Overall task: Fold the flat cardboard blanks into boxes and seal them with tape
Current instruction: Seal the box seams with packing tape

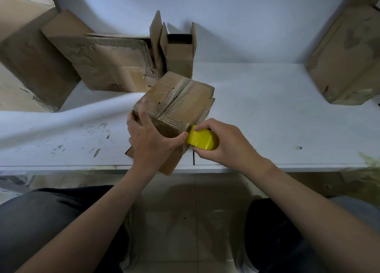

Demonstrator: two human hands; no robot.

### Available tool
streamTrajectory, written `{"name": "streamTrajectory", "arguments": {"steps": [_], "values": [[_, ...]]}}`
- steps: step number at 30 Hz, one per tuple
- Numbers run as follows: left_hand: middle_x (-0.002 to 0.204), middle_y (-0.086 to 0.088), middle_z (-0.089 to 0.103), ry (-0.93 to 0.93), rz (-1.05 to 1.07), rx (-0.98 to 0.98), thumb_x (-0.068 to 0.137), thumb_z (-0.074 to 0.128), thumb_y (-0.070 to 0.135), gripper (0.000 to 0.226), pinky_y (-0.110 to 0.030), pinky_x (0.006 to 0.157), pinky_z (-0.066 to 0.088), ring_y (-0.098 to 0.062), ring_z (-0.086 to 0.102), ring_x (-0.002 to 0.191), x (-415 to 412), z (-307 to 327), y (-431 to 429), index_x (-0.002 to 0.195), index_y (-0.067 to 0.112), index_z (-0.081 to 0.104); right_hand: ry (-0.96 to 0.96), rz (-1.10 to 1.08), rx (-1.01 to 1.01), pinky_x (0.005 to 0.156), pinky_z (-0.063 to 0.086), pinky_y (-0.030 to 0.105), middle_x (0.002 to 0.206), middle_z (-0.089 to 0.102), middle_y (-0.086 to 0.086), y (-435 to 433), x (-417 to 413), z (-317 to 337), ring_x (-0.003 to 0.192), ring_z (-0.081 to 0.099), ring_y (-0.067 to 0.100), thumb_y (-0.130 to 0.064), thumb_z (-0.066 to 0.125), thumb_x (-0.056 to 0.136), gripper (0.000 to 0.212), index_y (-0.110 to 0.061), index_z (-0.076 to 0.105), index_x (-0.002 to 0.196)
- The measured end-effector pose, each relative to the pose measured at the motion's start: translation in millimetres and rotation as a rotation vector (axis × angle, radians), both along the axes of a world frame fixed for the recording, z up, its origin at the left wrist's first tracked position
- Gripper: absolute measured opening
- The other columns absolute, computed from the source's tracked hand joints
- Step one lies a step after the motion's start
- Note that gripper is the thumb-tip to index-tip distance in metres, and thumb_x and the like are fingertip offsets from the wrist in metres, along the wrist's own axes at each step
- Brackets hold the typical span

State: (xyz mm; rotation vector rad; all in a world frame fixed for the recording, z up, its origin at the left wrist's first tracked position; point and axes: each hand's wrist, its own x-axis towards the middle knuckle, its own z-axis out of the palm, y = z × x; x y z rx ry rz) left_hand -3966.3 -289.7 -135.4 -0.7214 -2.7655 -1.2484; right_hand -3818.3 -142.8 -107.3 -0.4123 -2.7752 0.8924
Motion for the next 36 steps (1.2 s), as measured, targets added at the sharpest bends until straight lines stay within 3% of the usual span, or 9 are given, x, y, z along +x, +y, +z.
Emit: {"name": "streamTrajectory", "arguments": {"steps": [5, 9, 15, 19, 21, 25, 28, 32, 36], "values": [[0.155, -0.018, 0.021, 0.037, -0.019, -0.037, 0.055, 0.061, 0.080, 0.107, -0.061, 0.110, 0.037, -0.038, 0.031, 0.140, 5.3, -1.6, -1.0, 0.146, 0.033, 0.030, -0.026, -0.048, 0.106, 0.075, 0.053, 0.022, 0.113, 0.067, -0.013, -1.0, -5.2, -1.0, 0.092, 0.060, 0.010, -0.046, 0.082, 0.079, 0.046, -0.034, 0.060, 0.118], [0.155, -0.021, 0.019, 0.049, -0.019, -0.070, 0.056, 0.059, 0.081, 0.106, -0.060, 0.113, 0.033, -0.040, 0.027, 0.142, 5.7, -1.3, 1.4, 0.145, 0.029, 0.032, -0.039, -0.058, 0.120, 0.081, 0.057, 0.031, 0.113, 0.068, -0.012, 2.8, -8.9, -4.1, 0.094, 0.062, 0.012, -0.047, 0.080, 0.080, 0.044, -0.035, 0.061, 0.117], [0.156, -0.023, 0.013, 0.020, -0.021, -0.140, 0.051, 0.057, 0.089, 0.116, -0.061, 0.111, 0.031, -0.042, 0.023, 0.144, 4.0, -2.0, 5.3, 0.143, 0.026, 0.025, -0.040, -0.042, 0.145, 0.075, 0.052, 0.022, 0.111, 0.067, -0.011, -5.7, -23.9, -11.4, 0.090, 0.060, 0.010, -0.055, 0.079, 0.079, 0.047, -0.033, 0.055, 0.112], [0.153, -0.025, 0.018, 0.014, -0.015, -0.148, 0.048, 0.063, 0.084, 0.117, -0.061, 0.110, 0.035, -0.044, 0.029, 0.140, 1.0, 2.7, 6.4, 0.141, 0.022, 0.029, -0.104, 0.000, 0.061, 0.080, 0.053, 0.027, 0.114, 0.065, -0.013, -4.9, -26.3, -6.5, 0.096, 0.059, 0.009, -0.063, 0.079, 0.073, 0.056, -0.035, 0.056, 0.116], [0.150, -0.025, 0.023, 0.028, -0.039, -0.143, 0.046, 0.061, 0.085, 0.118, -0.058, 0.108, 0.035, -0.044, 0.033, 0.138, -0.7, 5.0, 4.1, 0.140, 0.021, 0.032, -0.111, 0.030, 0.044, 0.083, 0.053, 0.028, 0.113, 0.065, -0.017, 2.7, -22.4, 1.0, 0.097, 0.058, 0.006, -0.067, 0.070, 0.079, 0.049, -0.037, 0.062, 0.117], [0.148, -0.021, 0.030, 0.044, -0.131, -0.125, 0.045, 0.065, 0.082, 0.113, -0.056, 0.107, 0.036, -0.040, 0.037, 0.134, -7.3, 4.5, -2.9, 0.137, 0.024, 0.035, 0.111, -0.004, 0.181, 0.078, 0.052, 0.034, 0.103, 0.063, -0.016, 25.4, -12.4, 11.2, 0.092, 0.054, 0.006, -0.061, 0.058, 0.090, 0.035, -0.034, 0.073, 0.106], [0.145, -0.015, 0.032, -0.005, -0.248, -0.094, 0.042, 0.075, 0.074, 0.112, -0.058, 0.108, 0.037, -0.035, 0.040, 0.132, -15.6, 6.6, -4.1, 0.136, 0.025, 0.038, 0.280, -0.060, 0.249, 0.090, 0.045, 0.031, 0.119, 0.056, -0.011, 40.3, -8.3, 14.3, 0.109, 0.047, 0.016, -0.054, 0.066, 0.086, 0.038, -0.030, 0.072, 0.114], [0.148, -0.012, 0.029, -0.070, -0.476, -0.124, 0.038, 0.072, 0.077, 0.117, -0.057, 0.113, 0.032, -0.029, 0.034, 0.139, -28.6, 16.2, -0.4, 0.137, 0.024, 0.039, 0.102, -0.069, 0.264, 0.107, 0.037, 0.046, 0.141, 0.051, -0.017, 43.6, -13.9, 12.8, 0.128, 0.036, 0.016, -0.077, 0.049, 0.080, 0.059, -0.043, 0.068, 0.124], [0.155, -0.010, 0.024, -0.115, -0.620, -0.137, 0.043, 0.082, 0.067, 0.116, -0.043, 0.118, 0.033, -0.024, 0.031, 0.141, -51.0, 29.0, 4.6, 0.141, 0.021, 0.040, 0.084, -0.115, 0.219, 0.105, 0.041, 0.047, 0.142, 0.052, -0.019, 42.2, -20.0, 8.4, 0.126, 0.033, 0.013, -0.073, 0.054, 0.081, 0.057, -0.043, 0.066, 0.127]]}}
